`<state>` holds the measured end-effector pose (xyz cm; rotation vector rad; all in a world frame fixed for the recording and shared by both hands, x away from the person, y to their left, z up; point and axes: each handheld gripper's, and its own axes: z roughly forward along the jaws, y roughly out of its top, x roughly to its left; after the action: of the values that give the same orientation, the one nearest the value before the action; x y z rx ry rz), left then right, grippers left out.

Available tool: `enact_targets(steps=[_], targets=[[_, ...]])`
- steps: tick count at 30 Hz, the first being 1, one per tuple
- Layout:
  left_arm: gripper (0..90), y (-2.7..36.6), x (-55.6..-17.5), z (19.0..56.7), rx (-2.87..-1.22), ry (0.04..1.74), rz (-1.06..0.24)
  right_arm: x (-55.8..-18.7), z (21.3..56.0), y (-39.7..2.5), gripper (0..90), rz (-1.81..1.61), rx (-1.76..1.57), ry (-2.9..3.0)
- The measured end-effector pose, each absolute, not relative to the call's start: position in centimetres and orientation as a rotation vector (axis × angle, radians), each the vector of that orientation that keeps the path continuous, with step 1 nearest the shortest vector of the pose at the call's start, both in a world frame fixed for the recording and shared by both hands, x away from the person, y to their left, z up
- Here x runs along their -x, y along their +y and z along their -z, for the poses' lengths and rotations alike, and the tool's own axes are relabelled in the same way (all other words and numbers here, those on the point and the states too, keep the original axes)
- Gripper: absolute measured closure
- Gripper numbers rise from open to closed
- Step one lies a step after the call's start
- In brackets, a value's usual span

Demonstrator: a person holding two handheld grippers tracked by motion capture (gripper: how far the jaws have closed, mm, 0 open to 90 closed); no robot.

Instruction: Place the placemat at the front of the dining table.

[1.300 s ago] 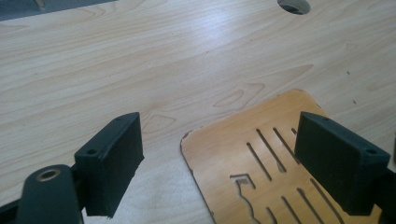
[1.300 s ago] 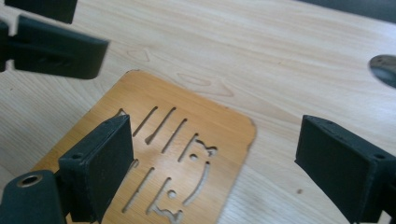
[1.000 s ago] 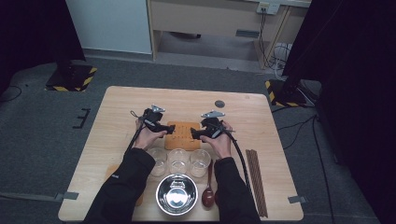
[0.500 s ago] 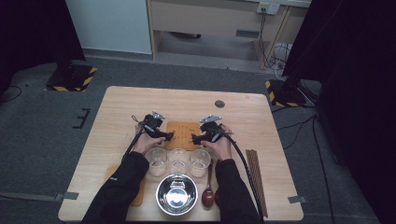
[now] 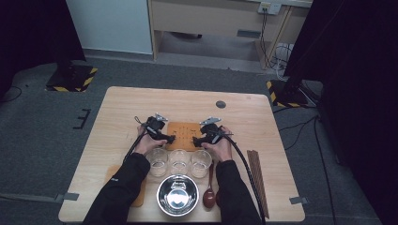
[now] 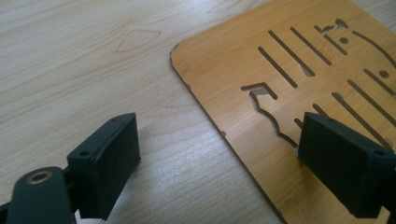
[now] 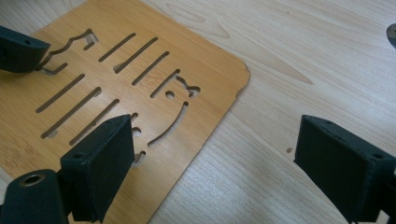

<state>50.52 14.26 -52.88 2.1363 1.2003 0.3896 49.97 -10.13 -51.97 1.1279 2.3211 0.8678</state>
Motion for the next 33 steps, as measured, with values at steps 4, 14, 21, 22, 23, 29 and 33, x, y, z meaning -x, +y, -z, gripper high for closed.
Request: enact_targets(steps=[4,14,21,22,23,29,33], targets=[[11.2,14.3,-50.6,52.9,-2.138,1.196,-0.394,-50.0,52.1,-10.1,12.0,-0.857,-1.126,2.326],[9.8,14.4,-50.8,53.1,-2.151,1.171,-0.403,-50.4,52.8,-10.1,11.0,-0.845,-1.140,2.340],[9.3,14.3,-51.2,53.0,-2.162,1.176,-0.416,-50.8,53.0,-10.2,10.6,-0.866,-1.153,2.327],[9.1,14.4,-51.3,53.1,-2.166,1.173,-0.418,-50.8,53.0,-10.2,10.5,-0.867,-1.156,2.327],[8.9,14.4,-51.3,53.1,-2.162,1.174,-0.416,-50.9,53.0,-10.2,10.6,-0.867,-1.161,2.326],[7.8,14.5,-51.6,53.2,-2.152,1.184,-0.429,-51.2,53.1,-10.2,10.8,-0.885,-1.176,2.309],[8.4,14.5,-51.6,53.1,-2.159,1.178,-0.427,-51.2,53.1,-10.2,10.9,-0.886,-1.176,2.310]])
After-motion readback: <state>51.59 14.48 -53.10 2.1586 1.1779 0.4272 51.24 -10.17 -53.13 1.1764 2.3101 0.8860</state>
